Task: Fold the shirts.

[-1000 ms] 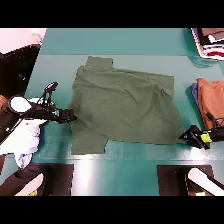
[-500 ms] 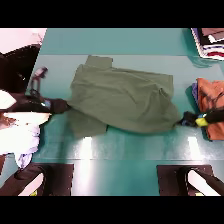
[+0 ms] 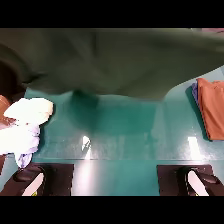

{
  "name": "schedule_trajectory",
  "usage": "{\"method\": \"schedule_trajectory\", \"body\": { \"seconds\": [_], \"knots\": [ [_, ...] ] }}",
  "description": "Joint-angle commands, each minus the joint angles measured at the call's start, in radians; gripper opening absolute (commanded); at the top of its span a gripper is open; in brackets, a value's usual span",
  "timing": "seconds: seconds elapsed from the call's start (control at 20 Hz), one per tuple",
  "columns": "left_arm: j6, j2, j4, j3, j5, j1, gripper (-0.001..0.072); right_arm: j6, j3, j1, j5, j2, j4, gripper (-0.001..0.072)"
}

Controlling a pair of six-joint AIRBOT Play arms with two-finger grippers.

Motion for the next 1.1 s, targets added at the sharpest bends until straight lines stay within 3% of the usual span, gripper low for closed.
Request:
{"method": "schedule_trajectory", "body": {
  "seconds": [0.0,0.15,0.25,0.4,0.6,0.85,1.05],
  "knots": [
    [-0.05,0.004,0.003,0.255,0.011,0.001,0.0027,0.029,0.282,0.001,0.127,-0.007,-0.134,0.0023],
    [-0.066,-0.003,0.013,0.293,-0.002,0.001,0.0027,0.041,0.45,0.002,0.222,-0.072,-0.175,0.0023],
    [-0.066,-0.053,0.031,0.293,-0.087,0.001,0.0027,0.064,0.478,0.002,0.233,-0.11,-0.173,0.0022],
    [-0.076,-0.181,0.052,0.209,-0.218,0.001,0.0028,0.091,0.38,0.002,0.29,-0.172,-0.167,0.0022],
    [-0.083,-0.369,0.061,-0.065,-0.259,0.001,0.0029,0.095,0.21,0.045,0.331,-0.333,-0.177,0.0022],
    [-0.061,-0.596,0.059,-0.356,-0.097,0.001,0.0028,0.095,0.026,0.111,0.3,-0.626,-0.176,0.0022],
    [-0.021,-0.794,0.069,-0.307,0.079,0.001,0.0028,0.095,0.065,0.11,0.174,-0.855,-0.175,0.0022]
  ]
}}
